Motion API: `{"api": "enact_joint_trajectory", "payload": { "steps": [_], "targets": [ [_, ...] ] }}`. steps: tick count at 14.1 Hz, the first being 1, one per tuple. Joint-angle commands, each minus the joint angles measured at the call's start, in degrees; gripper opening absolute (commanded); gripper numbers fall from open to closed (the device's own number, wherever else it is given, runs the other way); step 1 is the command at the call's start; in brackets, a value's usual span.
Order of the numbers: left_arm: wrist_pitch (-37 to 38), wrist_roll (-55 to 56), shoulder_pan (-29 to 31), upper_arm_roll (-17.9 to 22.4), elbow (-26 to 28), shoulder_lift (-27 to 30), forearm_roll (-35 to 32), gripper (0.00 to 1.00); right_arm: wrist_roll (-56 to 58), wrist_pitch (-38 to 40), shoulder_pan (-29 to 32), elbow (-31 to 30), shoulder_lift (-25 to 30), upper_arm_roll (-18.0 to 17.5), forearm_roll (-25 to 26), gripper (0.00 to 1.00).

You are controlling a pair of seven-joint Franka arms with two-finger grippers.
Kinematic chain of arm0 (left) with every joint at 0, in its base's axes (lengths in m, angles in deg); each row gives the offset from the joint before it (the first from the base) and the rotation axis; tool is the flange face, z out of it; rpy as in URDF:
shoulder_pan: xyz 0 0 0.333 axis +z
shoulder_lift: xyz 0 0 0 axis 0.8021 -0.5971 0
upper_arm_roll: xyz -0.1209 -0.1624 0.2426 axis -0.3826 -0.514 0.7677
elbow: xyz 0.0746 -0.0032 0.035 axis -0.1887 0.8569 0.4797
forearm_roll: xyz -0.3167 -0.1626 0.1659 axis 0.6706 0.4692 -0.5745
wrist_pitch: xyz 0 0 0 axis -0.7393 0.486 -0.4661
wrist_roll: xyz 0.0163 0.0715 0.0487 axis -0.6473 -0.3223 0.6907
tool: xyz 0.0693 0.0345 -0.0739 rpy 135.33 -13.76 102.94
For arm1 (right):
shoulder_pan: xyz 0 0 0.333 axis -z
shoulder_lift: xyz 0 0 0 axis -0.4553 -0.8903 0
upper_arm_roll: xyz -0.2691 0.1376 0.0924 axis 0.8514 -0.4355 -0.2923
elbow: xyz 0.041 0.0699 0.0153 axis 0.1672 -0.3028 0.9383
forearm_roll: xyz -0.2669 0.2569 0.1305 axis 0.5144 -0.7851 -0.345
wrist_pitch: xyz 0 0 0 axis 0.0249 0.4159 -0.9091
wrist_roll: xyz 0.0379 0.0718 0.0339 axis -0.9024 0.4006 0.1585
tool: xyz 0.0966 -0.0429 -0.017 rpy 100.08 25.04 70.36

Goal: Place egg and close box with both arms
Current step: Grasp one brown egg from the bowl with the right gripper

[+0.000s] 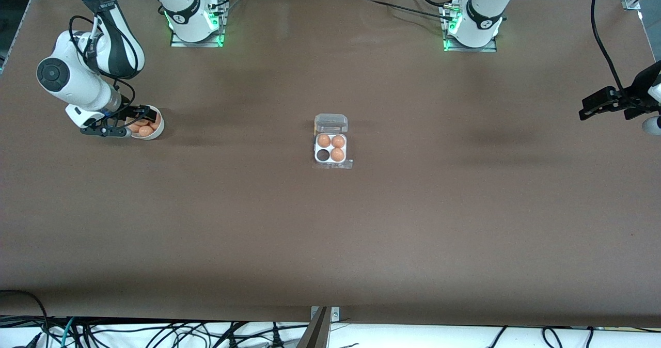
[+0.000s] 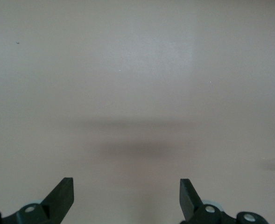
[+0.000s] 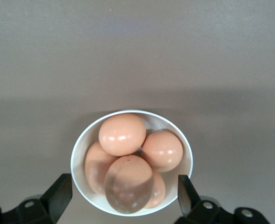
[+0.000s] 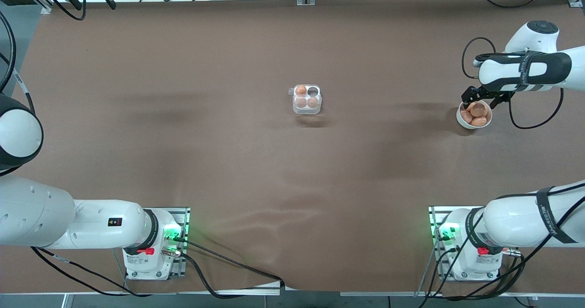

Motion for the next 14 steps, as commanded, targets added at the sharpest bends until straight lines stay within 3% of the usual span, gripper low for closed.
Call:
{"api": "enact_joint_trajectory", "payload": {
  "steps": [1,5,10,14],
  "targets": [
    [0.34,-1.32,0.14,-0.15,-1.1,-0.49,0.1,1.0,0.92,-0.63,0.36,-0.96,0.42,-0.09,0.92,1.0],
    [0.25,-1.32,0.14,-0.15,-1.1,-0.49,0.1,1.0,1.09,-0.72,0.36,-0.88,-0.54,0.0,0.83,0.99],
    [0.25,-1.32,0.14,-0.15,-1.1,-0.49,0.01,1.0,1.8,-0.63,0.36,-0.7,-0.63,0.0,0.83,0.59],
    [0.25,-1.32,0.14,-0.15,-1.1,-0.49,0.01,1.0,1.8,-0.54,0.36,-0.61,-0.55,0.0,0.83,0.38]
  ]
}}
